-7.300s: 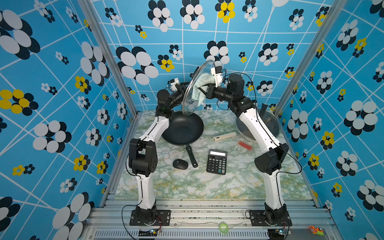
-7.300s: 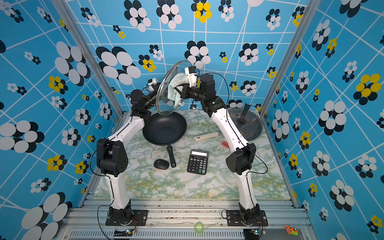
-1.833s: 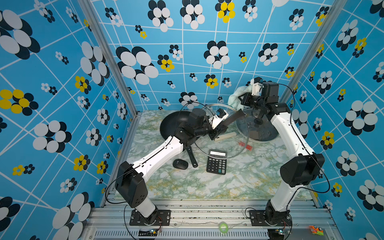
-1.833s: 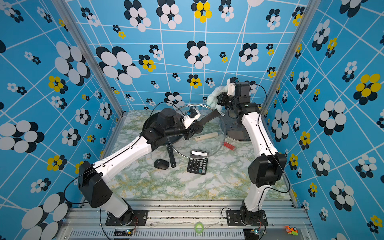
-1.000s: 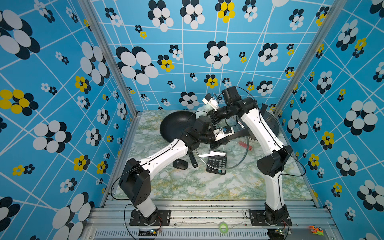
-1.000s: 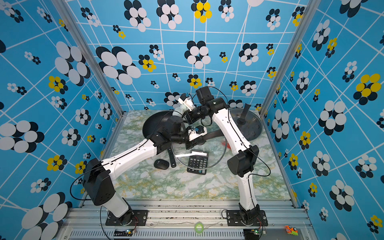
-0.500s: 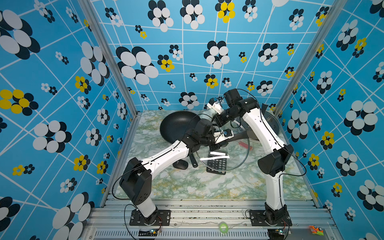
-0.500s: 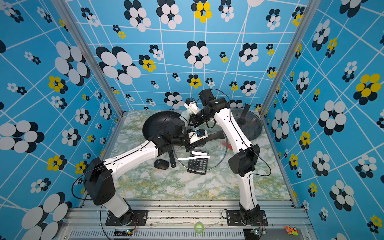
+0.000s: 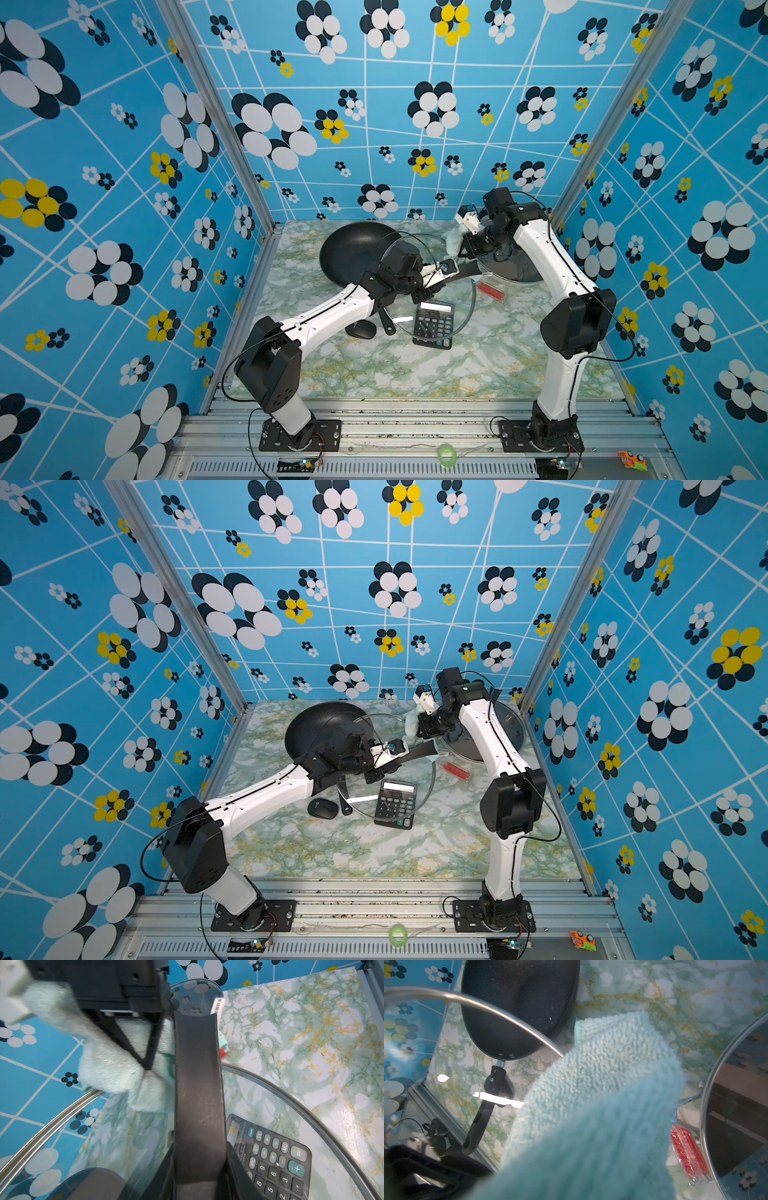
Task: Wipe the pot lid with a cloth
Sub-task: Wipe the pot lid.
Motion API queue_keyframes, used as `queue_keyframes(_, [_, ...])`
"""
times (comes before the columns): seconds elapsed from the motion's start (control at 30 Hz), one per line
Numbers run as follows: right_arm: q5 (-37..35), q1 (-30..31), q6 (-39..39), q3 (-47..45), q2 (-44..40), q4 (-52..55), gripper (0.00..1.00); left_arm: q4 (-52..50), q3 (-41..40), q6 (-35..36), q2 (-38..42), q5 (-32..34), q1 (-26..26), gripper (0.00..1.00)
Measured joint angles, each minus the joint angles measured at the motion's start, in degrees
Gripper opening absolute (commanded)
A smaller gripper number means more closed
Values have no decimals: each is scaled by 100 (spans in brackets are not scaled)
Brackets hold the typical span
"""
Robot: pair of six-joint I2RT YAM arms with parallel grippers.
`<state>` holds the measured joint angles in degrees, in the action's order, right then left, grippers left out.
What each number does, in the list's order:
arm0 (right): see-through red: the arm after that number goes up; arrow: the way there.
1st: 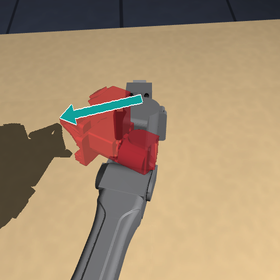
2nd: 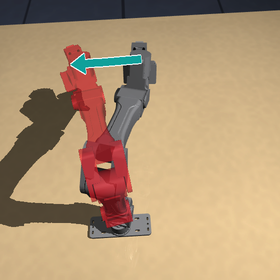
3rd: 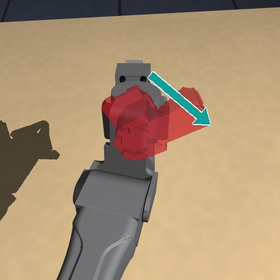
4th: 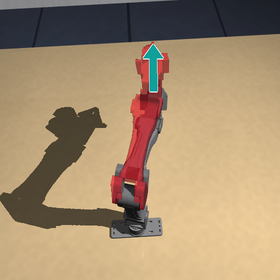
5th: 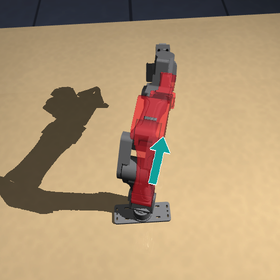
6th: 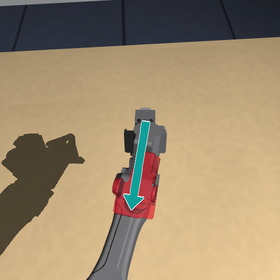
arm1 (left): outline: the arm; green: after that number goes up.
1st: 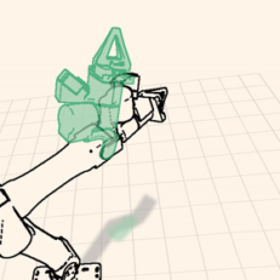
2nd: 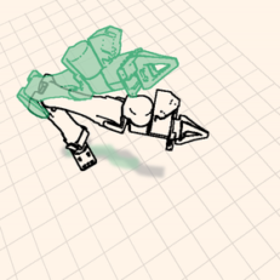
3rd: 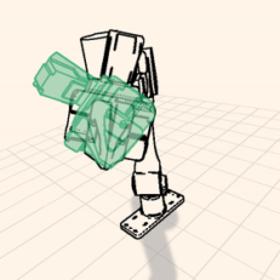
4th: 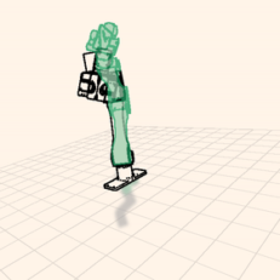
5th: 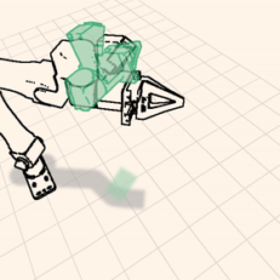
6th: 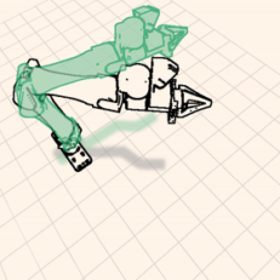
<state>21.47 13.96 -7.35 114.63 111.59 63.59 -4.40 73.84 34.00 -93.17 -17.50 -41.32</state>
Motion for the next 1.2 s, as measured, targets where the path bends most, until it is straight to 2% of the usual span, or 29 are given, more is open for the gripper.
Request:
queue_keyframes(0.17, [-24,-13,229,-715,-490,-479,0,-24,-50,118,50,-116,0,0])
queue_keyframes(0.3, [44,-13,411,-562,-487,-688,0,37,-50,129,50,-177,37,0])
queue_keyframes(0.43, [313,70,544,378,-166,-837,0,116,-48,219,50,-323,87,0])
queue_keyframes(0.57, [503,459,461,1458,258,-809,0,92,-28,518,50,-459,59,0])
queue_keyframes(0.83, [870,1408,-85,4013,1858,365,0,-404,101,1263,50,-518,-39,0])
queue_keyframes(1.2, [892,2236,-562,4022,2006,1062,0,-1189,129,2210,48,-376,-234,0])
